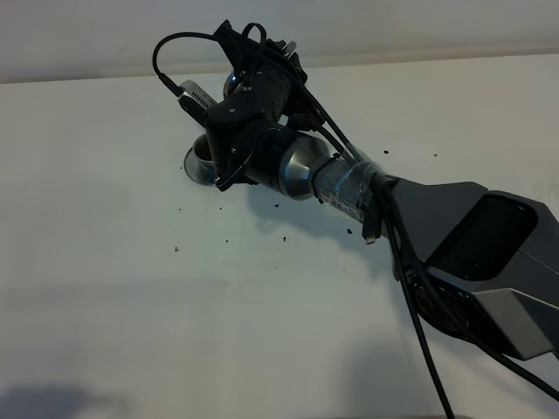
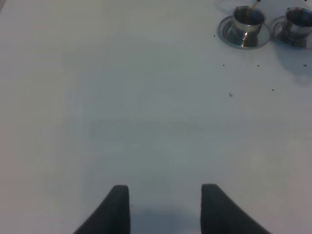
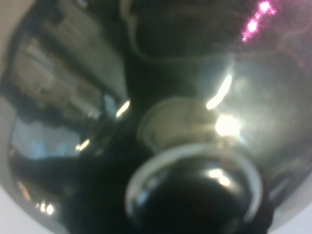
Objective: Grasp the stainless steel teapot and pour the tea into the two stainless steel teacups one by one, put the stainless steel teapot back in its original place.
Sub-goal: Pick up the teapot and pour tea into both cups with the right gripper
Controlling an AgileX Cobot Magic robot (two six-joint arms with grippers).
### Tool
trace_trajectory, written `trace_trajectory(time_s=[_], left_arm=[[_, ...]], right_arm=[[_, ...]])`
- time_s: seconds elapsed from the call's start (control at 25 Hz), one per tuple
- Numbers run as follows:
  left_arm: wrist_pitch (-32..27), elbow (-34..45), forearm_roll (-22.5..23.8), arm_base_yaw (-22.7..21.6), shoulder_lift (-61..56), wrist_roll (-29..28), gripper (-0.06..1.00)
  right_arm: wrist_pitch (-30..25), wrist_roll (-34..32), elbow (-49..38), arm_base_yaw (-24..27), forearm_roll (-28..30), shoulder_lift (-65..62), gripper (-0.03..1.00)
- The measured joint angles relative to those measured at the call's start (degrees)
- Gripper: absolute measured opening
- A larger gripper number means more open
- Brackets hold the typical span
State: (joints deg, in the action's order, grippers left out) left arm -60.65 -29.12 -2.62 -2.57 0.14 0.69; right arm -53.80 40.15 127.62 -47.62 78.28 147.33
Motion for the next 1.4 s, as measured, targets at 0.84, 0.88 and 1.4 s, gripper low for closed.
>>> trace_trajectory(time_s=[0.84, 0.88, 1.4], left_arm=[[0.0, 0.0, 0.0, 0.0, 0.0, 0.0, 0.38], [0.0, 0.0, 0.0, 0.0, 0.0, 0.0, 0.38], [0.0, 0.0, 0.0, 0.0, 0.0, 0.0, 0.38]], right_arm=[[-4.19, -2.71, 0.41, -0.15, -11.14, -1.43, 0.18], [-4.35, -2.95, 0.45, -0.22, -11.36, -1.43, 0.18], [-15.73, -10.62, 15.86, -2.13, -26.49, -1.98, 0.18]])
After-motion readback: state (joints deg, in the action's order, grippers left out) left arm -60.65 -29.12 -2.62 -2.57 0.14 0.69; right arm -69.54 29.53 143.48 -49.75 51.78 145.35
